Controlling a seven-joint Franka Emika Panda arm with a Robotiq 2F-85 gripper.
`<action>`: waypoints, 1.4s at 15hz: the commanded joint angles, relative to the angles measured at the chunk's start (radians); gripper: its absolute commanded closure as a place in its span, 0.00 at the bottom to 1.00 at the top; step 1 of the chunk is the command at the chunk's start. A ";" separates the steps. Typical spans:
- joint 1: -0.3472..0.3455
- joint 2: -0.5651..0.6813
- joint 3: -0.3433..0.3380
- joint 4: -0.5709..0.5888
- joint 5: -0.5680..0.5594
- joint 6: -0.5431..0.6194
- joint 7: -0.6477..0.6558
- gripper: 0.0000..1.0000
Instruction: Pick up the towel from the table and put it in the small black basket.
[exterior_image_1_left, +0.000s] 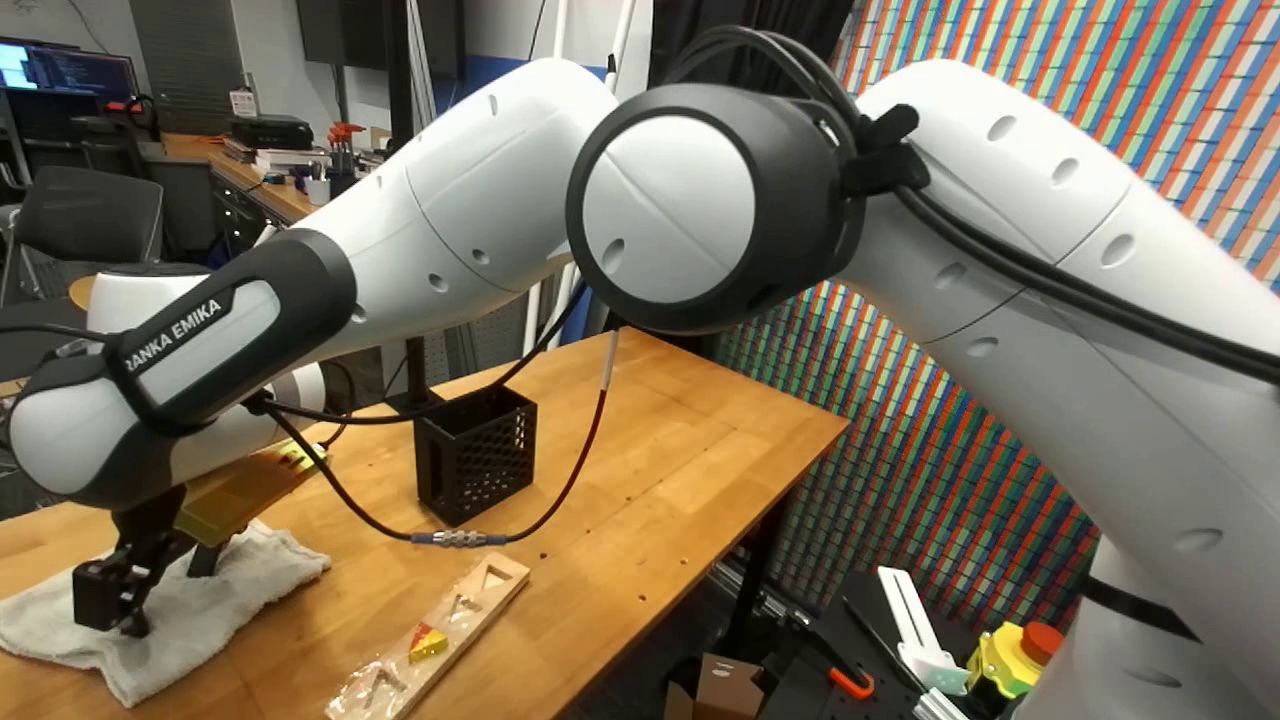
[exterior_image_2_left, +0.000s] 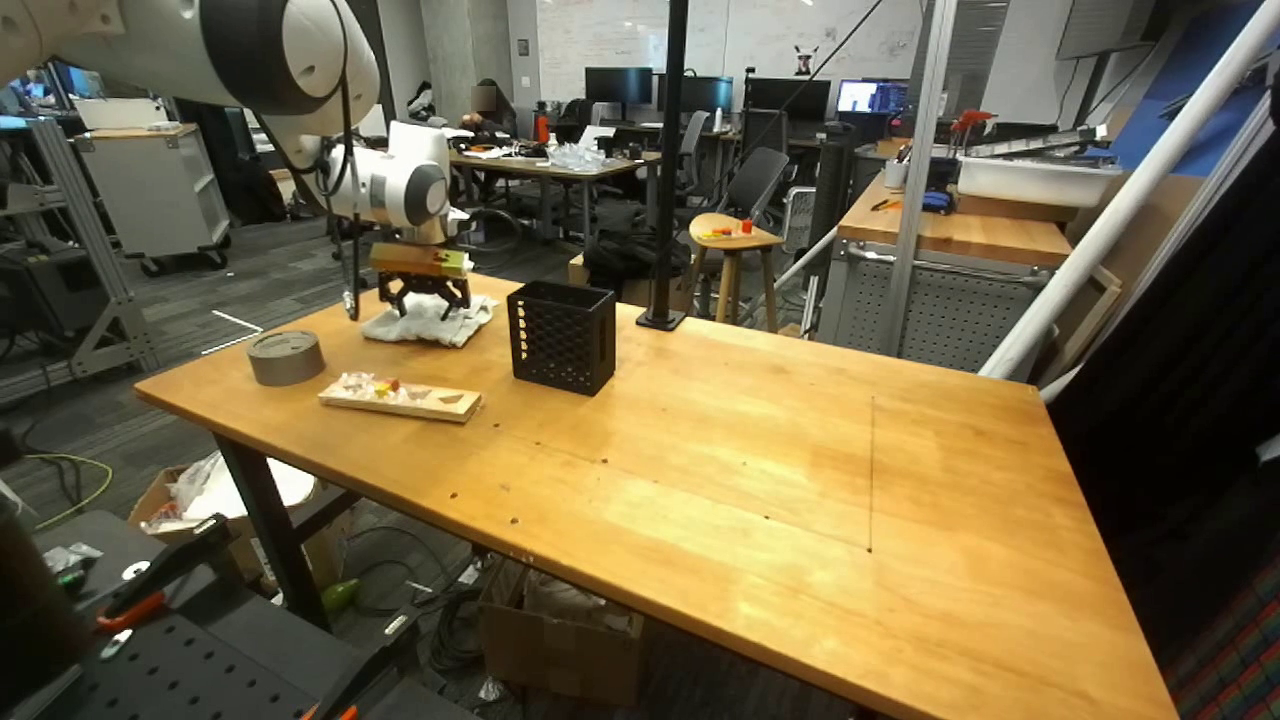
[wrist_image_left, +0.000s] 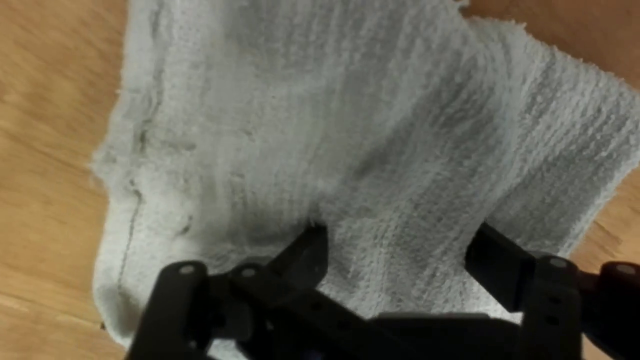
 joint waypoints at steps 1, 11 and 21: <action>-0.002 0.008 0.006 0.011 0.029 -0.011 -0.008 0.57; 0.006 -0.076 -0.020 -0.027 0.025 -0.040 0.037 1.00; -0.028 -0.450 -0.096 -0.327 0.005 -0.166 0.119 0.98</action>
